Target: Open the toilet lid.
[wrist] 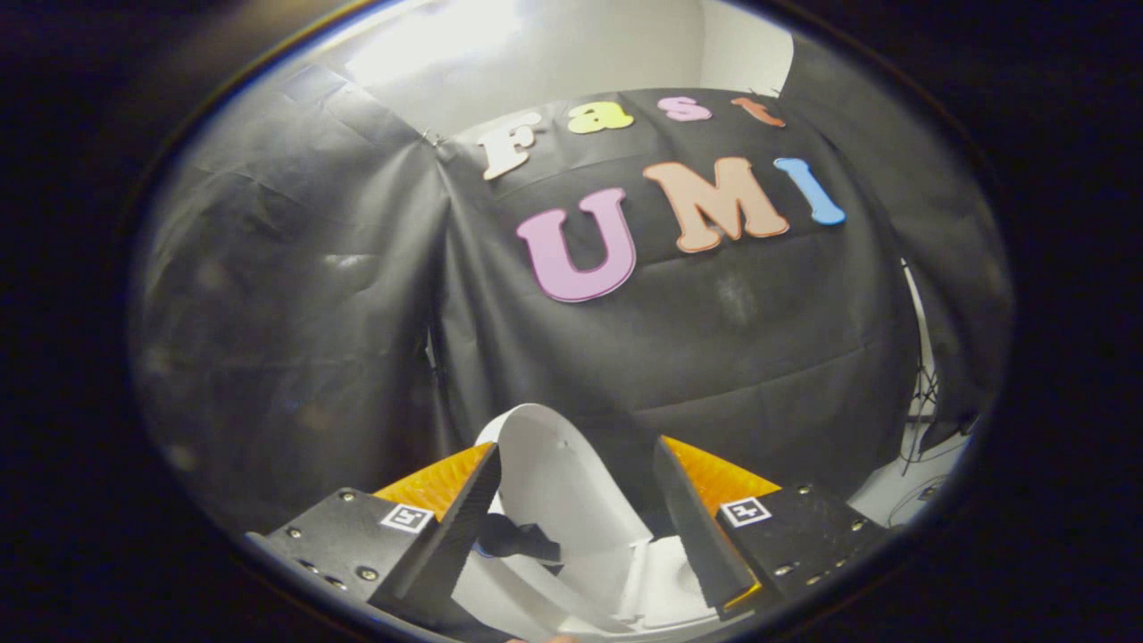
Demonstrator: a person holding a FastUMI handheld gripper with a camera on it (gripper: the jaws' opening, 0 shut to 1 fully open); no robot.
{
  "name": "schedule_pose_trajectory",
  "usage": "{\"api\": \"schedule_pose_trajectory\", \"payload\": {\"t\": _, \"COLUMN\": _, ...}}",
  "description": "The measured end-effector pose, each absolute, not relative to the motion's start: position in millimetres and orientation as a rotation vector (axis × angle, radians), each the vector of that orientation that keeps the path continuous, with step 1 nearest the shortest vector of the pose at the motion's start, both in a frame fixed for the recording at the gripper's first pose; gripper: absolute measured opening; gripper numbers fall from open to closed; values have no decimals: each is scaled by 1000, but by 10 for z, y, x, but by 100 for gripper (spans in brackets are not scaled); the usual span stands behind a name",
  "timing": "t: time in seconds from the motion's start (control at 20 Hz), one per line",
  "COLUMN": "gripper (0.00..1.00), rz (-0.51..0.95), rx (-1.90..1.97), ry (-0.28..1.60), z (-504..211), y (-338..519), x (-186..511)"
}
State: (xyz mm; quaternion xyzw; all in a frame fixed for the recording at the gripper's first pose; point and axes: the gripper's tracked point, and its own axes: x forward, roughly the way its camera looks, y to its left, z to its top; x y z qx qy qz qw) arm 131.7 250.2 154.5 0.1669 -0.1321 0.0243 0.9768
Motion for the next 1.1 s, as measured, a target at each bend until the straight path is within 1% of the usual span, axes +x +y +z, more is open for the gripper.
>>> {"api": "schedule_pose_trajectory", "payload": {"t": 0.15, "gripper": 100, "rz": -22, "rx": 300, "ry": -216, "z": 1405, "y": 2218, "x": 1298}}
{"api": "schedule_pose_trajectory", "payload": {"t": 0.3, "gripper": 100, "rz": -53, "rx": 190, "ry": -157, "z": 1389, "y": 1788, "x": 1299}}
{"api": "schedule_pose_trajectory", "payload": {"t": 0.6, "gripper": 100, "rz": -112, "rx": 70, "ry": -139, "z": 1644, "y": 537, "x": 1169}}
{"api": "schedule_pose_trajectory", "payload": {"t": 0.75, "gripper": 100, "rz": -147, "rx": 30, "ry": -70, "z": 1530, "y": -117, "x": 1098}}
{"api": "schedule_pose_trajectory", "payload": {"t": 1.1, "gripper": 100, "rz": -148, "rx": 17, "ry": 59, "z": 995, "y": -1281, "x": 1103}}
